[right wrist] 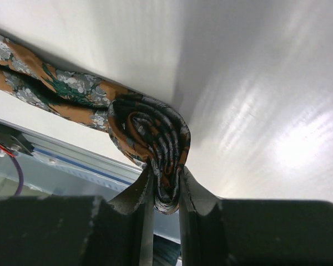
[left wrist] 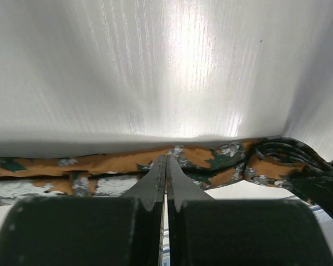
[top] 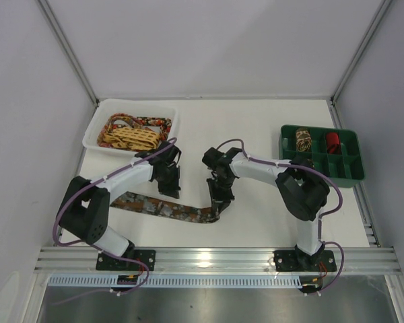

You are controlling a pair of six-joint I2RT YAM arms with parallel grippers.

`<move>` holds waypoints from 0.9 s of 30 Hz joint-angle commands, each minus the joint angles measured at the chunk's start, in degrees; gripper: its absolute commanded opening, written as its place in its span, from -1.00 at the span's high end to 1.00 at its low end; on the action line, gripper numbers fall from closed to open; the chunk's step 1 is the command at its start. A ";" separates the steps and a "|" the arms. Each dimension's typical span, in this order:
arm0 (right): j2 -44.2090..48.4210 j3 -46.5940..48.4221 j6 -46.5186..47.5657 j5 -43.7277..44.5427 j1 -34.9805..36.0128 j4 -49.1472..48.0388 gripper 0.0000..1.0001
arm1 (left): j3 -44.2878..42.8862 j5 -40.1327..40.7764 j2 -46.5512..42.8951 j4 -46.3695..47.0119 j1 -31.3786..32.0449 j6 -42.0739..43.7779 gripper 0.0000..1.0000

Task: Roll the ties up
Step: Roll the tie

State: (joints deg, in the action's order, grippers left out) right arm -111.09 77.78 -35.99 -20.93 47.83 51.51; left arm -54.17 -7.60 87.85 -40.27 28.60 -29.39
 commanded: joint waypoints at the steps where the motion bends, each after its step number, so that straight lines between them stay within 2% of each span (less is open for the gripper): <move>1: 4.47 -2.01 0.74 2.82 -0.46 1.84 1.00 | 0.64 -0.13 -1.71 0.72 0.32 1.52 0.96; 2: 5.09 -2.36 0.48 2.82 -0.72 1.76 1.00 | 0.91 -2.75 -3.37 1.42 0.32 2.05 0.89; 5: 5.44 -3.24 0.04 1.86 -1.16 0.70 1.00 | 1.53 -8.29 -5.58 3.09 0.75 3.10 0.86; 7: 5.36 -3.33 -0.31 1.07 -1.43 -0.09 1.00 | 1.96 -9.36 -7.78 2.92 1.46 3.46 0.88; 8: 5.36 -3.25 -0.31 0.63 -1.43 -0.44 1.00 | 2.66 -10.50 -9.35 3.88 1.81 4.07 0.82; 10: 5.44 -3.07 -0.57 0.45 -1.60 -0.97 1.00 | 3.45 -11.73 -10.77 5.20 1.90 4.86 0.65; 11: 5.44 -3.42 -1.10 0.10 -1.69 -1.14 1.00 | 3.72 -13.31 -11.12 5.73 1.90 5.47 0.44; 14: 5.36 -3.34 -1.28 -0.61 -1.87 -1.24 1.00 | 6.17 -17.79 -12.97 10.02 1.90 4.61 0.16; 15: 5.27 -3.07 -1.10 -0.52 -1.87 -0.80 1.00 | 7.05 -23.46 -13.15 13.87 2.07 3.64 0.19; 16: 5.27 -2.90 -1.10 -0.34 -1.95 -0.53 1.00 | 9.24 -26.39 -13.06 16.25 2.25 0.59 0.53; 18: 5.18 -2.37 -0.93 -0.17 -1.87 0.17 1.00 | 11.27 -32.10 -12.01 22.48 3.82 -2.50 0.77; 19: 5.18 -2.28 -0.93 -0.08 -1.95 0.26 1.00 | 12.24 -32.57 -11.13 23.65 4.88 -3.47 0.92; 20: 5.09 -2.19 -0.93 -0.16 -1.95 0.26 1.00 | 12.07 -32.31 -9.04 24.01 5.93 -3.92 0.99; 23: 5.27 -1.58 -1.37 -0.43 -1.95 0.61 1.00 | 11.98 -32.13 -5.08 24.70 8.40 -4.71 0.99; 27: 5.18 -0.70 -1.80 -0.52 -1.60 1.05 1.00 | 11.81 -30.81 -2.08 25.60 8.31 -6.38 0.99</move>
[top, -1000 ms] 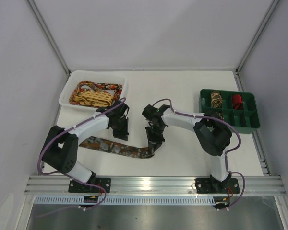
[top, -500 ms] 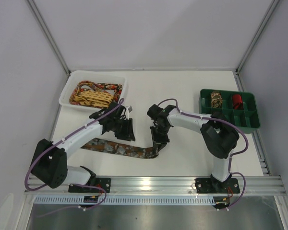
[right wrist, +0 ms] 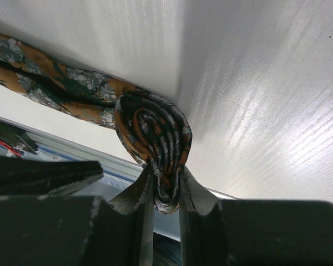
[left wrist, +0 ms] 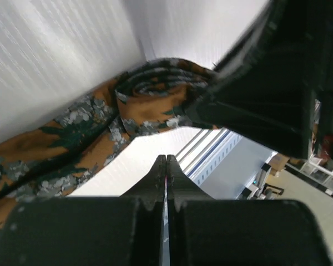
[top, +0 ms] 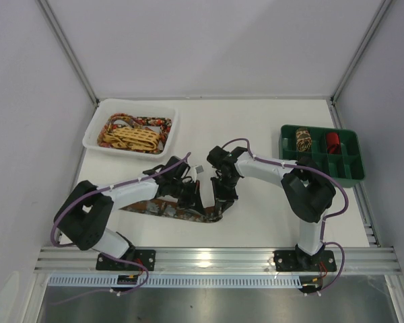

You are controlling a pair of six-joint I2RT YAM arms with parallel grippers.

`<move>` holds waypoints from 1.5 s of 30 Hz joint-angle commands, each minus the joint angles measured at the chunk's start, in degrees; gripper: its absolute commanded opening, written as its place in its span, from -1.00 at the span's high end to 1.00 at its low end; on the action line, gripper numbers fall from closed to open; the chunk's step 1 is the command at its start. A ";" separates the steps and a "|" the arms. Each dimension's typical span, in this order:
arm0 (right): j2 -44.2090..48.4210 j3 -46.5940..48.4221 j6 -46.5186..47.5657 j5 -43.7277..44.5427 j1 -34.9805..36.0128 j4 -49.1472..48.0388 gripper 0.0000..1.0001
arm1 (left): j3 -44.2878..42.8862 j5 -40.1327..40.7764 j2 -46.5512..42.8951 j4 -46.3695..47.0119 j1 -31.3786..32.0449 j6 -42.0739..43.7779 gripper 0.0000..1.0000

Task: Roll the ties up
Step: Roll the tie

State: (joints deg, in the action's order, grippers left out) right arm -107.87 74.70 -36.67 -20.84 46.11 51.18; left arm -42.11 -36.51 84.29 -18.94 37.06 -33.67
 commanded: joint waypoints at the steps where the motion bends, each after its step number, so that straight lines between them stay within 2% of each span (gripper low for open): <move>1: 1.97 2.73 -1.21 -0.69 0.30 1.47 1.00 | -0.60 -1.90 2.27 4.52 -0.06 -2.27 0.99; 15: -1.11 8.62 -2.44 -2.27 3.72 3.66 0.99 | -5.35 1.53 11.51 2.33 -0.06 -0.43 0.99; 19: -2.34 9.68 -2.88 -4.03 4.52 2.96 0.78 | -6.14 1.53 12.83 1.01 -0.14 0.36 0.99; 25: -4.89 9.77 -3.68 -6.32 4.69 0.68 0.60 | -6.41 6.53 11.86 -4.26 -0.14 1.67 0.99; 31: -7.61 9.59 -5.26 -7.64 5.04 -2.22 0.57 | -7.29 11.28 10.19 -8.13 -0.06 3.17 0.99; 45: -10.34 11.61 -4.38 -3.77 5.31 1.91 0.67 | -11.06 16.64 4.84 -16.74 -0.15 4.84 0.91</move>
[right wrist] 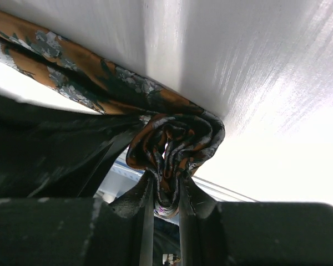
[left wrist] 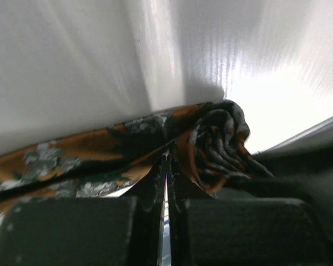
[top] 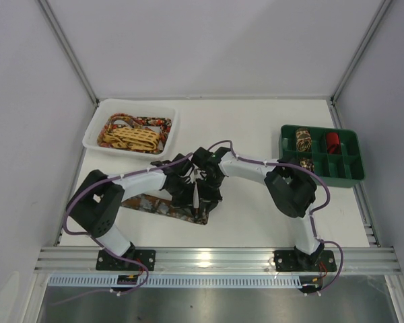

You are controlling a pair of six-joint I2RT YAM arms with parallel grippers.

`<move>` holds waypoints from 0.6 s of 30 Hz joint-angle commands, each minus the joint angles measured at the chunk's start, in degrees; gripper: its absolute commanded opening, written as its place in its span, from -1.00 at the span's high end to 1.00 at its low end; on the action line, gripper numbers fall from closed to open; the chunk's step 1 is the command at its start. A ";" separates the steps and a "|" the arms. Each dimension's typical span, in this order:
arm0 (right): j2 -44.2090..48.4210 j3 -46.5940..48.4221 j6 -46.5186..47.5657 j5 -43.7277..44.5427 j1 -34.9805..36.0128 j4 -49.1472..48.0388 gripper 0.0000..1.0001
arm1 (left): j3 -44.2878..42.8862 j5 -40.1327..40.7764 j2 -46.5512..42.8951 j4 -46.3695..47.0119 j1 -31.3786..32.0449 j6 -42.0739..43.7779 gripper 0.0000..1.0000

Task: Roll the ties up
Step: Roll the tie

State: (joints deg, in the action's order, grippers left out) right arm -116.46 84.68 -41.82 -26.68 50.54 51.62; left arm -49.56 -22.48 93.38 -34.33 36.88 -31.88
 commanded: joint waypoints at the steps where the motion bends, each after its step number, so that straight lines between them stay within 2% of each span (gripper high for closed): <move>1: -1.84 1.62 0.78 2.15 0.87 1.56 0.67 | -3.87 3.49 -4.78 -2.40 -0.14 3.40 0.92; 9: -2.36 2.94 1.04 2.24 0.70 2.09 0.66 | -1.60 3.68 -5.24 -2.68 -5.50 4.46 0.99; 15: -3.07 4.43 -0.62 0.66 0.61 0.59 0.60 | 3.49 3.50 -3.82 2.85 -5.86 1.66 0.99; 18: -3.33 5.40 -1.77 0.49 0.52 -0.02 0.50 | 5.52 3.67 -4.53 4.88 -5.86 0.24 0.99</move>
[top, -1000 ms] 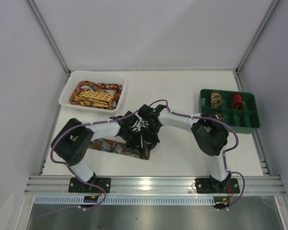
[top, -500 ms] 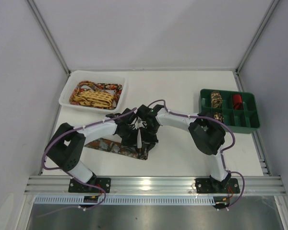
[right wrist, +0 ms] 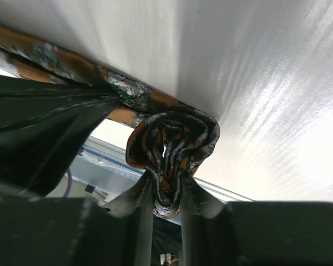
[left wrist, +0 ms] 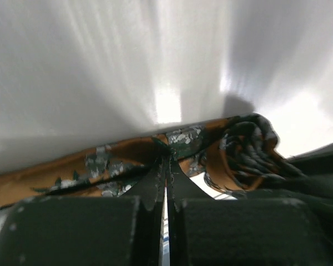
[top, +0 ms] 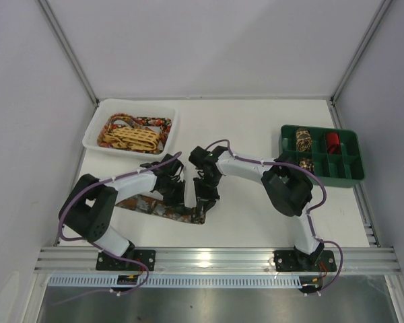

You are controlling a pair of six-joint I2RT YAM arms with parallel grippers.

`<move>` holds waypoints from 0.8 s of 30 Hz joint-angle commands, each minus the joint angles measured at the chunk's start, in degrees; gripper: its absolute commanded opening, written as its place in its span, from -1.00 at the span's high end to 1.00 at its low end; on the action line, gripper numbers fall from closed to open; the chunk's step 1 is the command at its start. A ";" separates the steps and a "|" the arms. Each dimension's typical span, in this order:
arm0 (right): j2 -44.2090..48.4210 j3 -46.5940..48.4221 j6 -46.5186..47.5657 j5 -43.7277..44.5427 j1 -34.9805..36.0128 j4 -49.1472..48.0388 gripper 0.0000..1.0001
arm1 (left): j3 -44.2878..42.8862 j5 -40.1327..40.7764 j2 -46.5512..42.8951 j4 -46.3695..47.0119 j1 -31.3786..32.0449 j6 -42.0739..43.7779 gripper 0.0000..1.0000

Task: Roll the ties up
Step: Roll the tie

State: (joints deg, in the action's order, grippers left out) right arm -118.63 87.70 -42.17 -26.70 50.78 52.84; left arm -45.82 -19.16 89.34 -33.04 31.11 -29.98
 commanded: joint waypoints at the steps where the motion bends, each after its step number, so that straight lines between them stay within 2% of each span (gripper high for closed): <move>1: -1.34 2.30 -2.46 0.16 0.19 -2.29 0.43 | 2.05 0.26 -0.31 4.20 -0.09 -1.75 0.99; 5: -2.31 2.56 -4.67 -1.86 0.45 -4.58 0.42 | 3.02 -0.53 1.45 5.70 -0.09 -2.28 0.99; 14: -2.40 5.29 -5.64 -0.29 1.51 -3.18 0.01 | 2.93 -1.50 1.54 6.14 -0.09 -2.46 0.99; 24: 1.82 4.76 -5.73 0.15 1.69 -4.15 -0.09 | 2.76 -1.15 1.28 5.53 -0.09 -2.37 0.99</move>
State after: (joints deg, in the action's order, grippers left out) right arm -120.68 91.05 -47.77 -26.83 51.70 50.70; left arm -43.57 -22.09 89.89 -29.10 30.94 -32.99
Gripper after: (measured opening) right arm 0.541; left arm 0.009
